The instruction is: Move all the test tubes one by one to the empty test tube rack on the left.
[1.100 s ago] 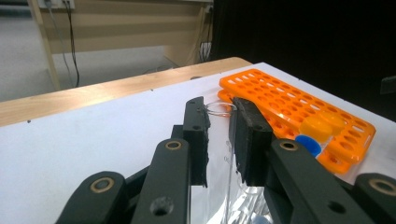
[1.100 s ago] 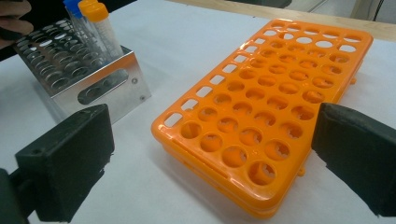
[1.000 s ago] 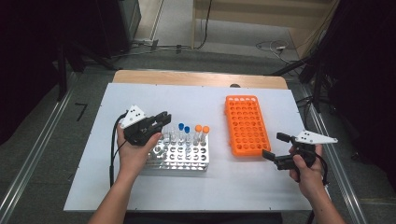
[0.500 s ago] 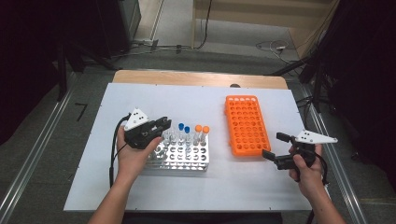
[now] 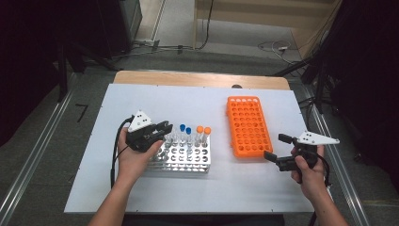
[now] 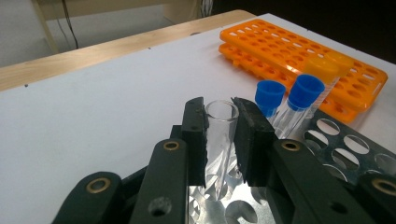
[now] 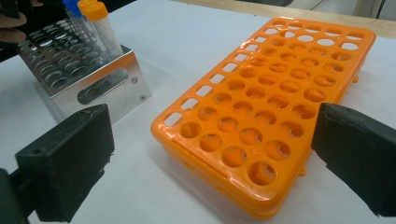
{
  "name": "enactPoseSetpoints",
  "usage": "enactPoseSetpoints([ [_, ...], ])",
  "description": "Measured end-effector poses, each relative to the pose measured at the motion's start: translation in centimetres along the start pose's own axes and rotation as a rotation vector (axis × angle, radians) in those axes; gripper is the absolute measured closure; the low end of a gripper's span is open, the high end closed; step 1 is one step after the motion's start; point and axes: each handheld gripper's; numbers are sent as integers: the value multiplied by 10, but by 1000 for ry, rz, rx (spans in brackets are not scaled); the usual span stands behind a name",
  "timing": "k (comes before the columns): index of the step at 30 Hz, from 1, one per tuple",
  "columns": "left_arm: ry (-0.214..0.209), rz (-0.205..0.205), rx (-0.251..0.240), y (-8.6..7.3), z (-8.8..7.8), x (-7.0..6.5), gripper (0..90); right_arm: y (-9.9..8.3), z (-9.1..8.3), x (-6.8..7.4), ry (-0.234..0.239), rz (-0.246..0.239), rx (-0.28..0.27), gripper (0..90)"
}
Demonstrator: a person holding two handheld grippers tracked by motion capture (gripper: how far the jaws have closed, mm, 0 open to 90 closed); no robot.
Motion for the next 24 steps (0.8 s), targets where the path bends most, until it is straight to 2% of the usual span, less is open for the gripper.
enactPoseSetpoints([
  [14, -15, -9, 35, -1, 3, 1, 725, -1, 1, -1, -1, -2, 5, 0],
  [22, -25, -38, 26, 0, 2, 2, 687, -1, 1, -1, -1, -1, 3, 0],
  [24, -28, -60, 19, 0, 1, 2, 658, -1, 1, -1, -2, 0, 5, 0],
])
Point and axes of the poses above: each handheld gripper's, and its own axes: z roughly forward along the jaws, y roughly out of its top, x roughly to its left, and after that the axes turned 13 degrees about -x, right-handed
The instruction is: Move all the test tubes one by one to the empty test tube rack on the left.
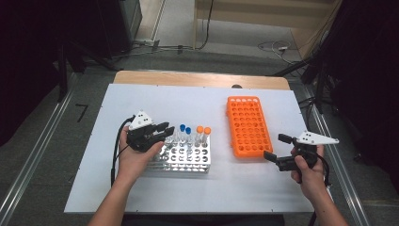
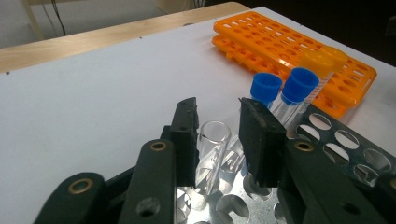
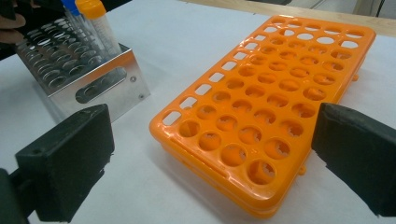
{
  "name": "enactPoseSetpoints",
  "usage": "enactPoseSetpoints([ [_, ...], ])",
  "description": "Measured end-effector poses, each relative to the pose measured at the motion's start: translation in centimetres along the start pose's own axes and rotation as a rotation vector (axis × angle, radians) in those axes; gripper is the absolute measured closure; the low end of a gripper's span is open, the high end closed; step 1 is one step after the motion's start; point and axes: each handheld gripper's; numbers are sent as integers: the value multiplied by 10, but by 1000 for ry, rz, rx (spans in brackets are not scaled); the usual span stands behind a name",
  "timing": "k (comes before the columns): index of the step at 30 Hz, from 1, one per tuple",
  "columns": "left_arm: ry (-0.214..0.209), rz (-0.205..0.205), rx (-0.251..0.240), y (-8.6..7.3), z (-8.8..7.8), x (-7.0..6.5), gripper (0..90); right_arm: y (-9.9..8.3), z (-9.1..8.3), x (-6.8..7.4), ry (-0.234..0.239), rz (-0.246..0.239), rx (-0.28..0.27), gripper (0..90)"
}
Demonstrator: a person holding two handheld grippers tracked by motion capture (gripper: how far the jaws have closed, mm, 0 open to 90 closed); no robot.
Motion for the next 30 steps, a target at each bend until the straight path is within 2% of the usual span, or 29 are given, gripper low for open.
enactPoseSetpoints([
  [3, 5, -8, -10, 1, -2, 1, 618, 0, 0, 0, 1, 0, -3, 0],
  [6, 13, -8, -24, 2, -3, 1, 540, 0, 0, 0, 0, 1, -3, 0],
  [10, -8, -22, -43, 4, -5, 1, 424, 0, -1, 0, -1, 0, -5, 0],
  [13, -12, -29, -53, 6, -5, 1, 302, 0, 0, 0, -2, 0, -3, 0],
  [17, -40, -36, -50, 7, -4, -2, 131, 1, 0, 0, 0, 0, -5, 0],
  [20, -58, -26, -50, 8, -3, -5, 1, 0, 0, 0, 0, -1, -4, 0],
  [22, -87, -28, -56, 8, -2, -7, 0, 0, 0, 0, 1, -1, -4, 0],
  [24, -77, -19, -50, 8, -1, -9, 0, 0, 0, 0, 1, -2, -5, 0],
  [30, -85, -12, -59, 8, -1, -9, 0, 0, 0, 1, 2, -3, -6, 0],
])
Point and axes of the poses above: each handheld gripper's, and its own axes: z roughly forward along the jaws, y roughly out of its top, x roughly to its left, and after that the axes turned 13 degrees about -x, right-handed
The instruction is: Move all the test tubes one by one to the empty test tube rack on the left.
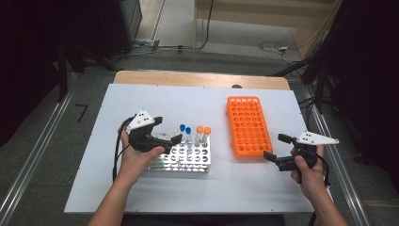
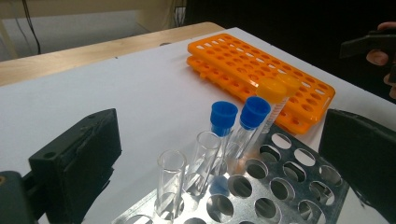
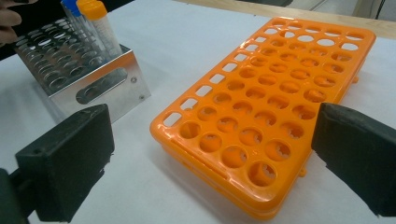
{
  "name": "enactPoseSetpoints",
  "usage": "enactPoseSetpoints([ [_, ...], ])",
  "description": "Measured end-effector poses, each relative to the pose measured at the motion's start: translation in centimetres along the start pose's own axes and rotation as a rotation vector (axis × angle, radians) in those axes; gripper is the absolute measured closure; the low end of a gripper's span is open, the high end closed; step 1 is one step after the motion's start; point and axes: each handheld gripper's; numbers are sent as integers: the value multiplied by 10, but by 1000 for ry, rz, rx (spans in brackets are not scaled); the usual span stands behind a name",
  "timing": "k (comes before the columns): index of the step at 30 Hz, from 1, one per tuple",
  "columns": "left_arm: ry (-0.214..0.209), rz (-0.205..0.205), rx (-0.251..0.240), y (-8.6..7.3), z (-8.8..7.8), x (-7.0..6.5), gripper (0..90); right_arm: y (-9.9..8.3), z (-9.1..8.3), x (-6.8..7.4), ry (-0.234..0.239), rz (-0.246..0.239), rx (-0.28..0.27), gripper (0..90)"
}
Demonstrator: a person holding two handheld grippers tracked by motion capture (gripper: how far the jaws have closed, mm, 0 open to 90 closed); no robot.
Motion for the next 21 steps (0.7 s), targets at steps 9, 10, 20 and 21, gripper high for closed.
enactPoseSetpoints([
  [9, 4, 7, -35, 1, -8, 0, 0, 0, 1, 1, 0, -2, -3, 0],
  [10, 4, 9, -38, 1, -10, -1, 0, 0, 1, 1, 1, -2, -4, 0],
  [20, 22, 3, -45, -4, -33, -1, 0, -1, -1, 0, -5, 2, -10, 0],
  [21, 26, 1, -44, -5, -36, -1, 0, -1, -1, 0, -5, 2, -10, 0],
])
Point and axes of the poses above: each handheld gripper's, and its own axes: z roughly forward along the jaws, y roughly out of its top, x roughly to its left, and after that the axes turned 13 degrees about -x, right-handed
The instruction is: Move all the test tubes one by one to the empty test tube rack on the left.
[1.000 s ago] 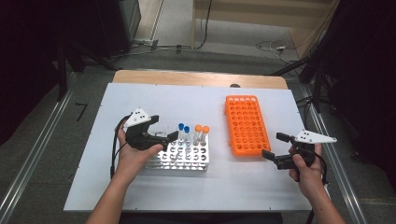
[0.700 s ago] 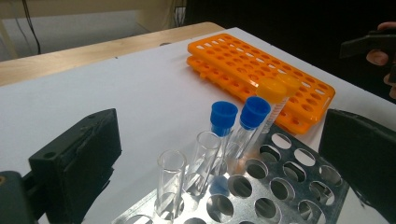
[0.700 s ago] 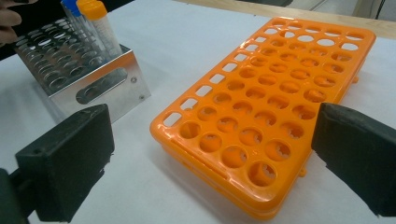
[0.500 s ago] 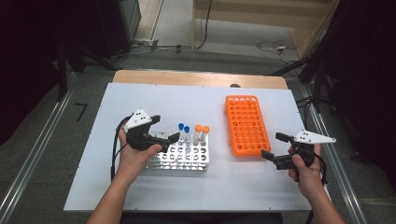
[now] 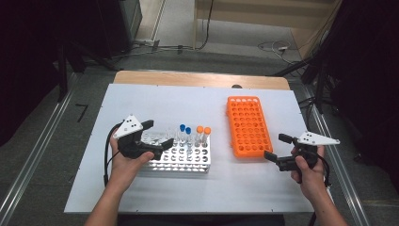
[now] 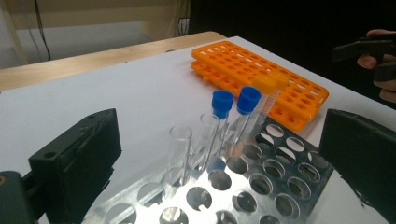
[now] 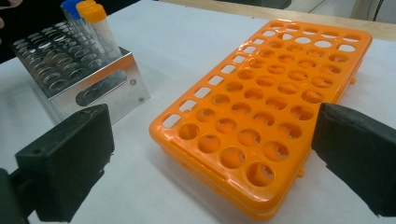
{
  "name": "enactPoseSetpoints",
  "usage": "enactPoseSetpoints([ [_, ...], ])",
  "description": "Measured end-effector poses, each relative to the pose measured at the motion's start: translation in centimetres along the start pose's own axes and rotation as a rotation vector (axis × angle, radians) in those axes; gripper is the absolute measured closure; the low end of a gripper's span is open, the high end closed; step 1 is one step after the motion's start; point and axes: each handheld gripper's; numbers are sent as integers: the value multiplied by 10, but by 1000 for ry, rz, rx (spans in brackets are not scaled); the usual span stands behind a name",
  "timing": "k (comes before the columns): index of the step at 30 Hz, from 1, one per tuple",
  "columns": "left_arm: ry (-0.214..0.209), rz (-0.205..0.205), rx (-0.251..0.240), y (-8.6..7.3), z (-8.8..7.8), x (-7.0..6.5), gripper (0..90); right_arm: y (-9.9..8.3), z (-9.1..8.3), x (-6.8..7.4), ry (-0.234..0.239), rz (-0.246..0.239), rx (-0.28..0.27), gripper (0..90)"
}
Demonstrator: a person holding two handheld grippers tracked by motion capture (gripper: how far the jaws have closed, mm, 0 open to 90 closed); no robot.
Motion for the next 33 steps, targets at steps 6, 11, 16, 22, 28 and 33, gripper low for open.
enactPoseSetpoints([
  [6, 23, 4, -6, -7, -22, 3, 0, -1, 0, -1, -1, -3, -3, 0],
  [11, 36, 8, -23, -10, -38, 6, 0, -1, -1, -1, -8, 2, -1, 0],
  [16, 38, 16, -34, -16, -52, 8, 0, -2, -2, -4, -9, -1, -5, 0],
  [22, 29, -25, -70, -17, -65, 17, 0, -3, -3, -7, -20, 4, -7, 0],
  [28, 56, -5, -60, -27, -77, 23, 0, -5, -5, -12, -32, 10, -9, 0],
  [33, 51, -12, -66, -29, -77, 27, 0, -6, -6, -15, -40, 12, -7, 0],
])
Point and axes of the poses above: each handheld gripper's, and its own axes: z roughly forward along the jaws, y roughly out of its top, x roughly to its left, and after that the axes turned 13 degrees about -x, right-handed
